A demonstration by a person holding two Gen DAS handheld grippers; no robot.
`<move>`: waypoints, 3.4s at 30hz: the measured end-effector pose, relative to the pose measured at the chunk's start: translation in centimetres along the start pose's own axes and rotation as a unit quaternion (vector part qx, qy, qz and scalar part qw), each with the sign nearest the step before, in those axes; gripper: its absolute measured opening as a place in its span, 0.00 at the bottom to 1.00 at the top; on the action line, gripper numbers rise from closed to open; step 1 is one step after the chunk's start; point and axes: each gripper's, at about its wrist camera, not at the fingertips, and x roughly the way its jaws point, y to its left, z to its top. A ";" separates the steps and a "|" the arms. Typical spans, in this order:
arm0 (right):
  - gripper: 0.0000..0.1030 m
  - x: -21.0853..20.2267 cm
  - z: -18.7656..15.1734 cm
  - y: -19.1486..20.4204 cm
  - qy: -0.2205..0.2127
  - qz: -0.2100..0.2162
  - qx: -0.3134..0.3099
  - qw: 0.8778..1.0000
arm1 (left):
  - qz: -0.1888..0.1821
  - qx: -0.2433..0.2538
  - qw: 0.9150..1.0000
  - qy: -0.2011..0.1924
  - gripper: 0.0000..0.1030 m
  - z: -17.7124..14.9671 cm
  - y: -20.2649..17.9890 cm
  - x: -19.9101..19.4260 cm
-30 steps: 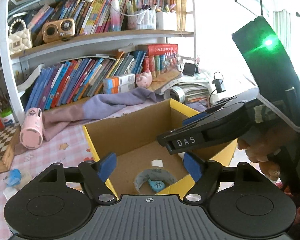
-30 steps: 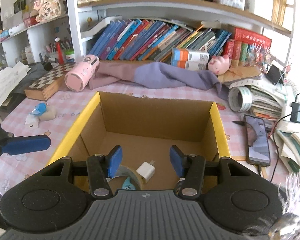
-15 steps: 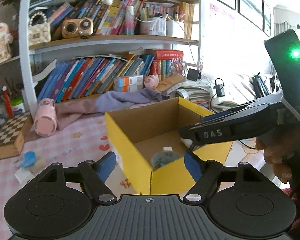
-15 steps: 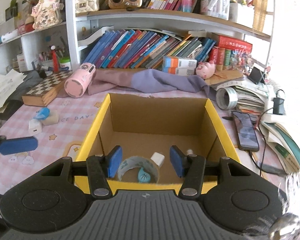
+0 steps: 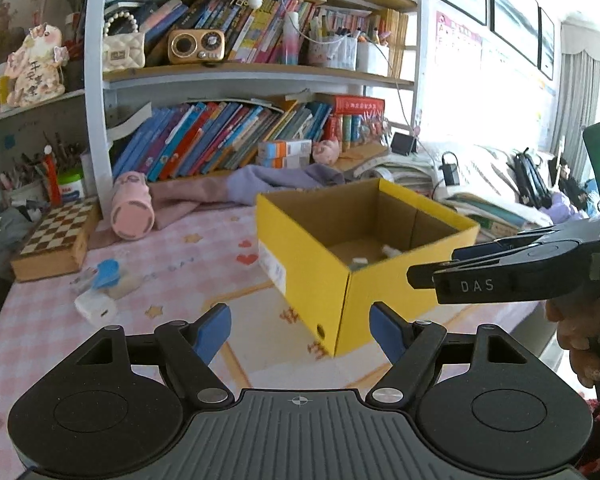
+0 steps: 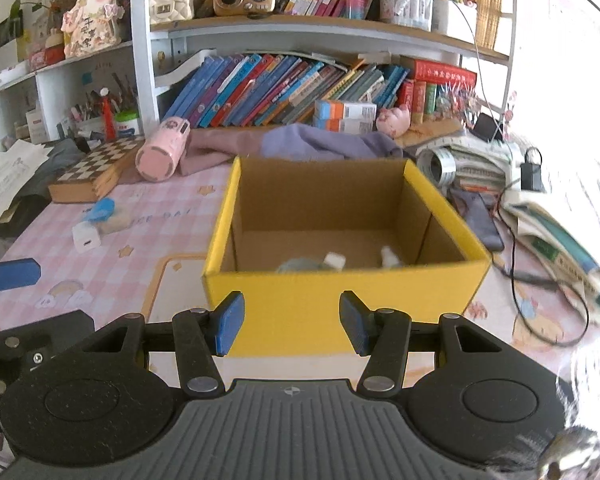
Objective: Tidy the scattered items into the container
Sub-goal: 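Move both open tools back toward the white adapter and blue wrapped item, then grasp the white power adapter with the left tool while the right tool grasps the blue wrapped item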
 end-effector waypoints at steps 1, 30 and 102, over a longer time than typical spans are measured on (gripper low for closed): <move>0.49 -0.2 -0.5 0.4 0.003 0.000 0.002 1.000 | 0.000 0.001 1.000 0.004 0.76 -0.3 0.2 -0.3; 0.55 -1.8 -3.8 8.9 0.055 0.069 -0.050 0.995 | 0.085 -0.060 0.992 0.073 0.78 -5.1 5.6 -5.2; 0.59 22.2 12.6 18.1 0.097 0.208 -0.101 0.968 | 0.220 -0.154 0.957 0.109 0.81 -0.3 20.7 13.0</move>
